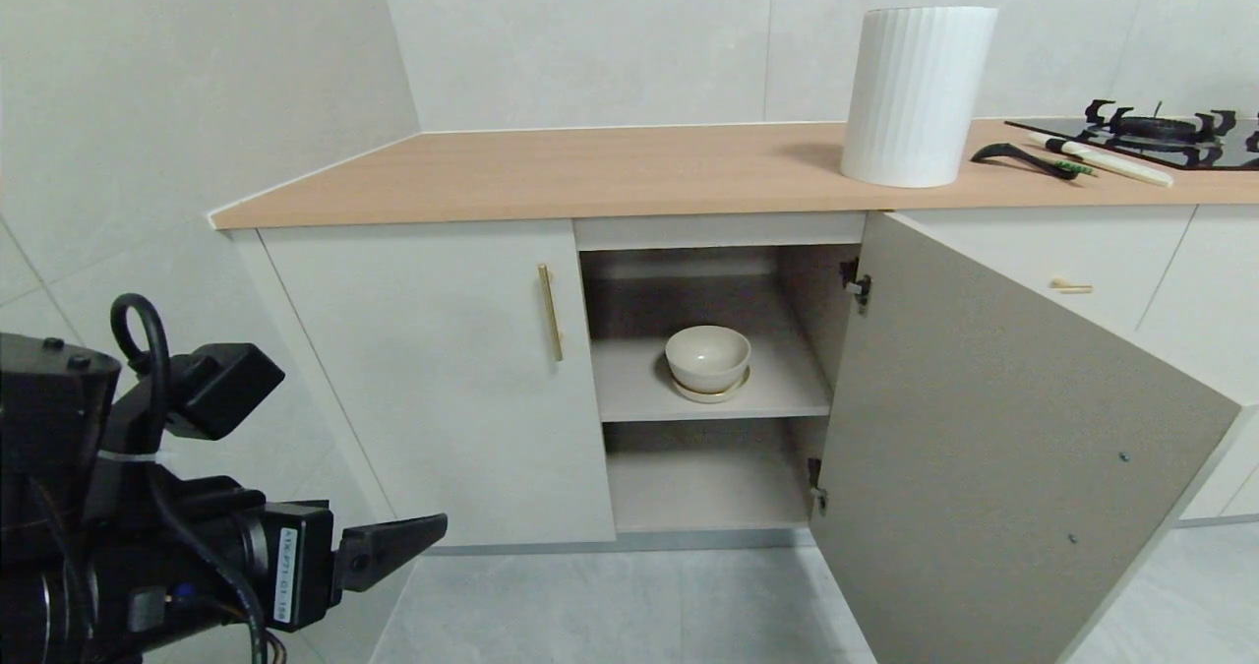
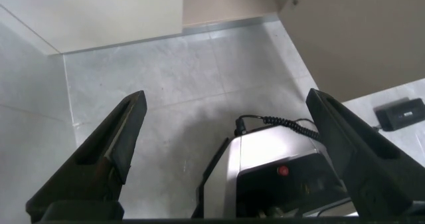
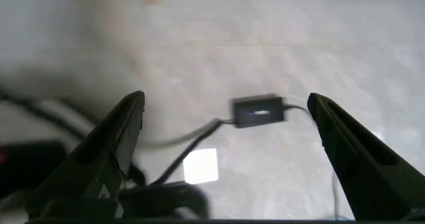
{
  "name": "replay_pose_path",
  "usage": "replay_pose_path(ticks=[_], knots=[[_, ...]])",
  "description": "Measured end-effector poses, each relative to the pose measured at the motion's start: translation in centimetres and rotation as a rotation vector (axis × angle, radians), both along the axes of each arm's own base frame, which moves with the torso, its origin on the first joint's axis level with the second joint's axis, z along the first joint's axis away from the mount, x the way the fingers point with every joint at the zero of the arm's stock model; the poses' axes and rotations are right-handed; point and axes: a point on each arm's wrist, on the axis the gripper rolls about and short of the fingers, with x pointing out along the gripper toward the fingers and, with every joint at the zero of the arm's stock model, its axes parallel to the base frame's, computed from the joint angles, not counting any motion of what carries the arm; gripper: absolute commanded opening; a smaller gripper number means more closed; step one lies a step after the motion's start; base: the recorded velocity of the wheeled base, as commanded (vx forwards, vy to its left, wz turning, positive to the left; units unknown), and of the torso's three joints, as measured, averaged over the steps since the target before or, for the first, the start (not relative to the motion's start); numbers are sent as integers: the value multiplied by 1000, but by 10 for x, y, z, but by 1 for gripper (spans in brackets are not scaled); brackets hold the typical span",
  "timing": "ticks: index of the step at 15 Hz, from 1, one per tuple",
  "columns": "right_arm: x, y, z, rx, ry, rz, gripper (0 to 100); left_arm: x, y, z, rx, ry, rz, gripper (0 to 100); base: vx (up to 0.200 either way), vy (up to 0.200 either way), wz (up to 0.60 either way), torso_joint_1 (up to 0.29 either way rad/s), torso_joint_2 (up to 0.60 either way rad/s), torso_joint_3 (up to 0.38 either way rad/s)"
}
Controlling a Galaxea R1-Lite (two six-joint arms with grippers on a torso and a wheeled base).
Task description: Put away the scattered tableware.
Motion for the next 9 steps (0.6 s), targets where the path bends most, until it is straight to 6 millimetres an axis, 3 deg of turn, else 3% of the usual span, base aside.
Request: replay_pose_path(ticks=[4,9], knots=[[22,-11,1,21,-78,-89,100,0,0,0,0,0,0,100,0,0,0,0,0,0],[65,-17,-11,218,-158,-156,100,0,0,0,0,0,0,100,0,0,0,0,0,0]])
